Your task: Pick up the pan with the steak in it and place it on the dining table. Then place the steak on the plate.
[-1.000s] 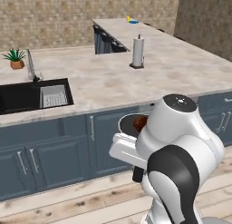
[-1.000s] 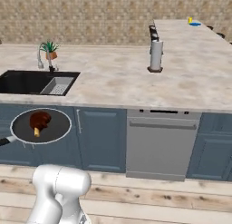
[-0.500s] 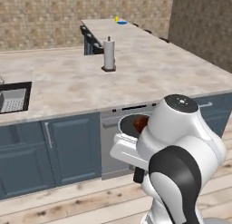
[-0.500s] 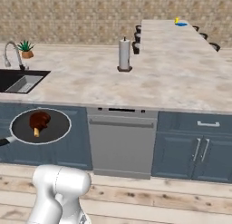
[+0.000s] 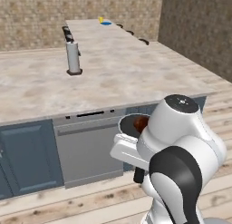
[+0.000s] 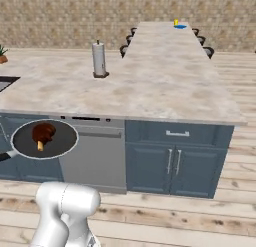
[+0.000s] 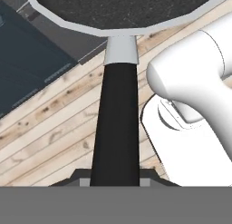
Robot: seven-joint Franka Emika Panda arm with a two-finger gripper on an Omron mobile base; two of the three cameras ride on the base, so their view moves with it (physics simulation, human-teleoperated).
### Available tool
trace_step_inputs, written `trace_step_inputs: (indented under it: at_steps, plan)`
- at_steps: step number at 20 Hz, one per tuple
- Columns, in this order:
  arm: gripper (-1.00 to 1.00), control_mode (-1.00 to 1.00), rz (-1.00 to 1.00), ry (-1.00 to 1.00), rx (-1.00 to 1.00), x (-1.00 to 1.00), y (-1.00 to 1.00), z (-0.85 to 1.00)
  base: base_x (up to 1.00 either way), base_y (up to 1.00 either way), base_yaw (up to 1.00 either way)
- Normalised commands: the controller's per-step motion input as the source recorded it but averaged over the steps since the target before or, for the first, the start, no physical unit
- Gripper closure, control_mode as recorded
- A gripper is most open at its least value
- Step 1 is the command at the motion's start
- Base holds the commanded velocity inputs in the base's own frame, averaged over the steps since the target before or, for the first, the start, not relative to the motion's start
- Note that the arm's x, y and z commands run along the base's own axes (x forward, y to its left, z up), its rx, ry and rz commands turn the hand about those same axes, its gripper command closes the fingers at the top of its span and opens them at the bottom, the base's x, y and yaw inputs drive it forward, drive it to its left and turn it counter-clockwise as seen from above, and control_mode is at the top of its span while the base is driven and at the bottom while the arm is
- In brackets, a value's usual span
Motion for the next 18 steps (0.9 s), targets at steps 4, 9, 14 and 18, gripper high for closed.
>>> trace_step_inputs:
  at_steps: [4,9,14,18]
  plan:
    - [1.0,1.0,0.0,0.0,0.0,0.0,0.0,0.0,0.15,-1.0,0.0]
    - [1.0,1.0,0.0,0.0,0.0,0.0,0.0,0.0,0.14,-1.0,0.0]
    - [1.0,1.0,0.0,0.0,0.0,0.0,0.0,0.0,0.15,-1.0,0.0]
    - [1.0,1.0,0.0,0.0,0.0,0.0,0.0,0.0,0.17,-1.0,0.0]
